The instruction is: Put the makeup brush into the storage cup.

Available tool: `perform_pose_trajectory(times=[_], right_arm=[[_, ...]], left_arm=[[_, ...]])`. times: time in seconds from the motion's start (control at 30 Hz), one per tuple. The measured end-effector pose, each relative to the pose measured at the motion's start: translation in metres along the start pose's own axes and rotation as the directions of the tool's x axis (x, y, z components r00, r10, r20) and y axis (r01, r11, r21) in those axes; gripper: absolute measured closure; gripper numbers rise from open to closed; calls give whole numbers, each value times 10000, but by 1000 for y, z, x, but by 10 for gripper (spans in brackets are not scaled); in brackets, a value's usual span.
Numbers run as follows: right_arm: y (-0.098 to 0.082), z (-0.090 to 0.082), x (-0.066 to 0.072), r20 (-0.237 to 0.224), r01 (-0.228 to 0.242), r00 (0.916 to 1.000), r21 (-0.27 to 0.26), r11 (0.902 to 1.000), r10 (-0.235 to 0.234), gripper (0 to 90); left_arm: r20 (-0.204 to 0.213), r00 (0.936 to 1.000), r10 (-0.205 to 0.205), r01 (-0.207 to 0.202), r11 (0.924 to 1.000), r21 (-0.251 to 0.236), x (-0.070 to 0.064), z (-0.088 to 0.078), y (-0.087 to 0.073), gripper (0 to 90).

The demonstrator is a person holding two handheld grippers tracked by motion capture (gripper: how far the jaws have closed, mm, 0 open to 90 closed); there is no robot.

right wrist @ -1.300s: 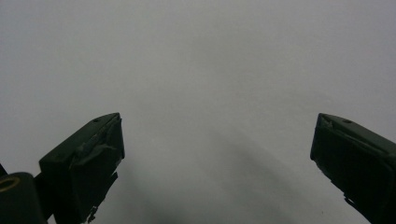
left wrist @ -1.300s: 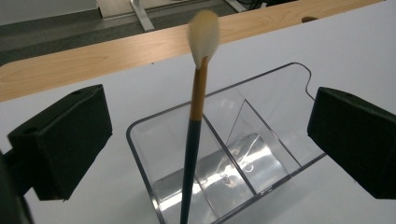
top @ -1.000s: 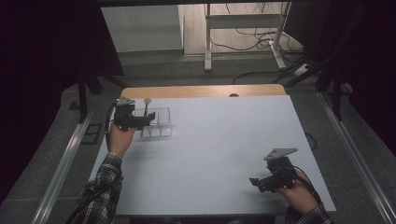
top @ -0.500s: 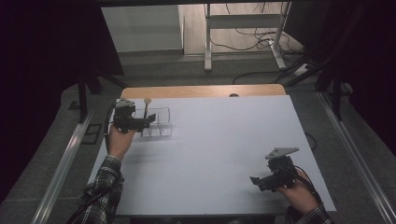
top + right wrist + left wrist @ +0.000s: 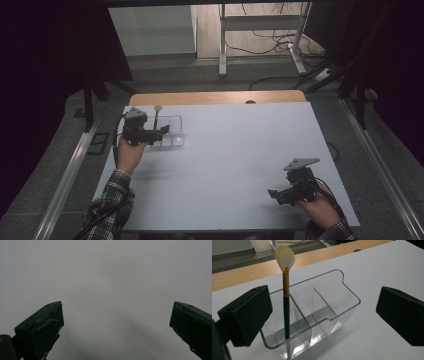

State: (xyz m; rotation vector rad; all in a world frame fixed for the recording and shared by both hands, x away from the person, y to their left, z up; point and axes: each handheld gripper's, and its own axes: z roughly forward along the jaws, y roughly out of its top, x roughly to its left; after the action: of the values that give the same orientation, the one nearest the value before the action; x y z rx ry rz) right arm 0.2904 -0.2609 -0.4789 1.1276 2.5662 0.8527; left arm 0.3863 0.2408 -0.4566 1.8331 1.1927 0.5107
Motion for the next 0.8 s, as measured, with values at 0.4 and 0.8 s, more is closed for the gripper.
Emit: perform_pose_trajectory(times=[0.4, 0.8], right_arm=[[0, 0, 0, -3, -40, 10000, 19, 10000, 40, 0], [0, 0, 0, 16, -16, 10000, 11, 10000, 16, 0]], left_arm=[[157, 9996, 248, -249, 9996, 116, -11, -8, -4, 13], [336, 9990, 292, -303, 9989, 344, -17, -11, -12, 12]])
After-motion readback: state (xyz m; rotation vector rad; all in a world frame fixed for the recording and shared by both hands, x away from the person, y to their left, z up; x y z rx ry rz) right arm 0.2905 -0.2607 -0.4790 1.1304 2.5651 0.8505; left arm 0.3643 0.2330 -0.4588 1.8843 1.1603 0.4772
